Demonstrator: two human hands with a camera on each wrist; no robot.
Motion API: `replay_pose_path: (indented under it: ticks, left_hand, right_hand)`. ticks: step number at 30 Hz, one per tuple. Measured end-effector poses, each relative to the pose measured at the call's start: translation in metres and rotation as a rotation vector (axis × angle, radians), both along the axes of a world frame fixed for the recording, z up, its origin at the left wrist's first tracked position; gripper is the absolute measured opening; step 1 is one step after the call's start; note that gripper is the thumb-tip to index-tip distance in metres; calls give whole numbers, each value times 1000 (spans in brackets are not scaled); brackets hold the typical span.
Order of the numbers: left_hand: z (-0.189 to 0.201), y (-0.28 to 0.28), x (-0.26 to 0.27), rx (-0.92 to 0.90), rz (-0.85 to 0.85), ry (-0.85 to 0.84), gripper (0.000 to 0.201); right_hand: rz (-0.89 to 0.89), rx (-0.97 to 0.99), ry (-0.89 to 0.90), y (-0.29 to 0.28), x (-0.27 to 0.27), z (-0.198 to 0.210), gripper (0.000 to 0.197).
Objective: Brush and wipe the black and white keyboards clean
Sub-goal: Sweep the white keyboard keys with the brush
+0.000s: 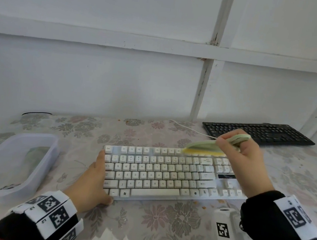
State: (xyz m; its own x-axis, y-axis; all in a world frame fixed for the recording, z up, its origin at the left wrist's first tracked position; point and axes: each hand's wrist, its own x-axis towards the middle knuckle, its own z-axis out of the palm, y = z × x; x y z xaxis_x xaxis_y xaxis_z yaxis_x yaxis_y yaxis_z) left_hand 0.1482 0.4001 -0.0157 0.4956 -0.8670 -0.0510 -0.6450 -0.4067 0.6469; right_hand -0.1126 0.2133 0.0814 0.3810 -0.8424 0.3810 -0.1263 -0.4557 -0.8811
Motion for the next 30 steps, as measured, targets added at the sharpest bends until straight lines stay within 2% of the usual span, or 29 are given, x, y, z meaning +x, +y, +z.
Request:
replay_pose_path:
  ticks: [3, 6, 9, 12, 16, 19, 22, 26, 30]
  left_hand:
    - [-1, 1, 0, 14, 15, 4, 130]
    - [0, 1, -2, 17, 28, 7, 131]
    - [2, 2, -3, 14, 24, 22, 129]
    - [3, 3, -2, 8, 15, 44, 124]
    - [8, 4, -5, -5, 14, 53, 118]
    - [11, 4, -8, -9, 15, 57, 117]
    - [13, 4, -10, -28, 16, 63, 114]
    - [16, 5, -12, -52, 15, 48, 112]
    - [16, 5, -12, -27, 23, 66, 114]
  right_hand:
    - [4, 0, 91, -10, -5, -7, 10]
    - [-76, -52, 140, -25, -19, -8, 15]
    - [-125, -65, 67, -36, -33, 2, 14]
    - [-46, -8, -61, -36, -40, 7, 13]
    - [40, -5, 75, -37, -46, -6, 12]
    - [-34, -92, 160, -51, -60, -10, 16]
    - [-97, -102, 131, -63, -73, -7, 16]
    - [-31, -59, 32, -66, -76, -4, 14]
    - [-72, -53, 77, -83, -89, -12, 14]
